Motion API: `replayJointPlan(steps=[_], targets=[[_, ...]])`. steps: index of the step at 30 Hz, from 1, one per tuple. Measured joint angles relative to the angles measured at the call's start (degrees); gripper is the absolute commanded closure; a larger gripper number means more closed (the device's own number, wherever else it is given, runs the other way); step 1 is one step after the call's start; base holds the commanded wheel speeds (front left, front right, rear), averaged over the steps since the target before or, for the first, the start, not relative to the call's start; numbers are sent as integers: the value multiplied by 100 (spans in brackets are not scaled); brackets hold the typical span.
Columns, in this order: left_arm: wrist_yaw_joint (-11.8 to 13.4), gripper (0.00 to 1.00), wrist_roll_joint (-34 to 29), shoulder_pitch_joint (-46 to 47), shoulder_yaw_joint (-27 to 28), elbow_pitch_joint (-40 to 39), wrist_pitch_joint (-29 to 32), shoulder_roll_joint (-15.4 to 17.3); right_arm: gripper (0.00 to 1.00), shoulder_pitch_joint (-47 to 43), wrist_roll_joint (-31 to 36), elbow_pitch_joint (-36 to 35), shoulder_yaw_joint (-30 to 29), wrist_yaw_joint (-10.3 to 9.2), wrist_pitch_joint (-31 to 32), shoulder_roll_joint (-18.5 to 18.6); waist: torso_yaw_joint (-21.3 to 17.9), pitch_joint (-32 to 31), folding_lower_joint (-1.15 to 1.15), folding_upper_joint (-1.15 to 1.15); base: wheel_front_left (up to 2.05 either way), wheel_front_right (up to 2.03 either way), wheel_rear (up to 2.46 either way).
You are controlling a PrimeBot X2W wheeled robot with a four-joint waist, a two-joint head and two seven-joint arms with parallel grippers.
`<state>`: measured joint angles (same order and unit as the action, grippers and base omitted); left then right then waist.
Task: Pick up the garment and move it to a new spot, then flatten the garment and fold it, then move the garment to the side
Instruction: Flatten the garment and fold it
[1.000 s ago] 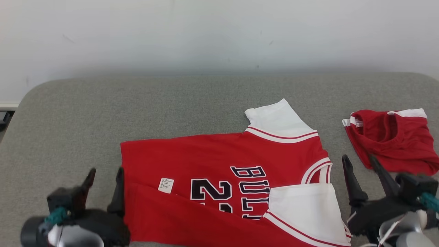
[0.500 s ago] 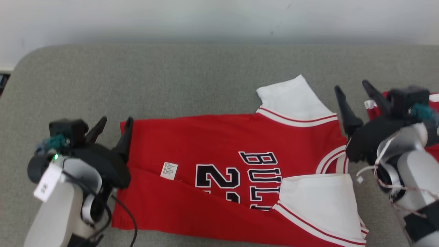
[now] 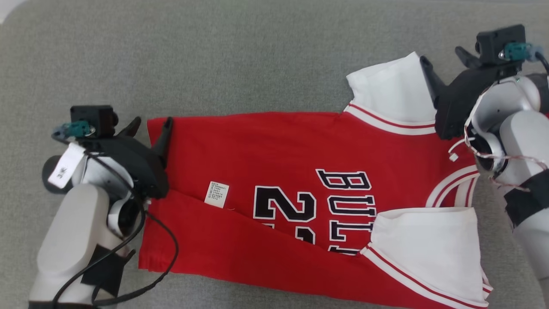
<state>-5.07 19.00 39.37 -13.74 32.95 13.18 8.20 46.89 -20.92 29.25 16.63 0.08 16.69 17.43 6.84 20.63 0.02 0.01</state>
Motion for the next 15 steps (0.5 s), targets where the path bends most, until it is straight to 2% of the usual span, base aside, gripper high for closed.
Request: replayJointPlan(steps=[5,15], targets=[[-51,0,22,324,-103,314,25,-144,0,438,82,612,71,102,104,2,119,235,-1,0,0,0,0],[-109,0,205,696,-67,867,87,-316,0,922,275,1585,308,124,209,-180,332,559,-2,-1,0,0,0]])
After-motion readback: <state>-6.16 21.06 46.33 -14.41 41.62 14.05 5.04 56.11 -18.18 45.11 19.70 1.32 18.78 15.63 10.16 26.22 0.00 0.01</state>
